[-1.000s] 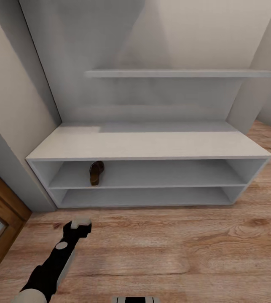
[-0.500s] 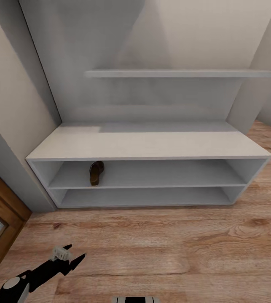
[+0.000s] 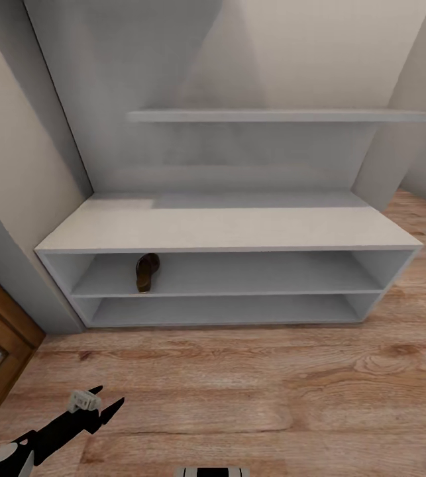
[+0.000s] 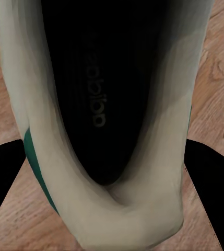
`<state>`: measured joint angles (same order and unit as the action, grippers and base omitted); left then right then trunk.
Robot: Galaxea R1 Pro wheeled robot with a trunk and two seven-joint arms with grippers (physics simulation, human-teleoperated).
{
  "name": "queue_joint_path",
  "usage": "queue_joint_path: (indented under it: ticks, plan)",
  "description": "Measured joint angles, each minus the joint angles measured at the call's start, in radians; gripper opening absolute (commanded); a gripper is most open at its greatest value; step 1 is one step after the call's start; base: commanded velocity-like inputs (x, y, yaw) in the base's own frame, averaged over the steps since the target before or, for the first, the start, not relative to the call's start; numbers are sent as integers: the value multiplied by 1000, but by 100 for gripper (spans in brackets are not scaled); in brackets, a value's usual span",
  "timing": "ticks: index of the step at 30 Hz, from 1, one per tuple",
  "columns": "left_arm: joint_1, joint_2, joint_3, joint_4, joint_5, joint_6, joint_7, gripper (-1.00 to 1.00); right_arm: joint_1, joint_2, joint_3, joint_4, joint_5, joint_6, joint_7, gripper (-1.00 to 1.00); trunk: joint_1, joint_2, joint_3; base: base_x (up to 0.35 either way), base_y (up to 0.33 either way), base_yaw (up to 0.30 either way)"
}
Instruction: Pick up the two gym shoes and the two sandals from the corridor floor and place them onto the hallstand (shoe rack) in the corridor, making sure they are on the rack and not on the floor. Arrange them so the two gym shoes are next to each other and the two sandals are next to each other.
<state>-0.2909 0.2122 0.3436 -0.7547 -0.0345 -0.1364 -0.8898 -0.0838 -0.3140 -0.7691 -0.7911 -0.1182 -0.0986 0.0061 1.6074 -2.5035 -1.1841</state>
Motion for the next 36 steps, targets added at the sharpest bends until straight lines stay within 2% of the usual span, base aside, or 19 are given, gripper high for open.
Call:
queue_joint_path:
  ticks: [14, 22, 36]
  plan:
    - [0, -1, 0, 0, 0, 1, 0, 100, 0, 1, -3, -7, -4, 0, -2, -100, 0, 0, 0, -5, -261, 0]
    - [0, 0, 1, 0, 0, 1, -1, 100, 0, 1, -3, -9, -5, 0, -2, -100, 0, 0, 0, -127, -248, 0]
    - [-1, 1, 2, -1, 0, 10, 0, 100, 0, 1, -3, -9, -5, -1, -2, -100, 0, 0, 0, -159, 14, 0]
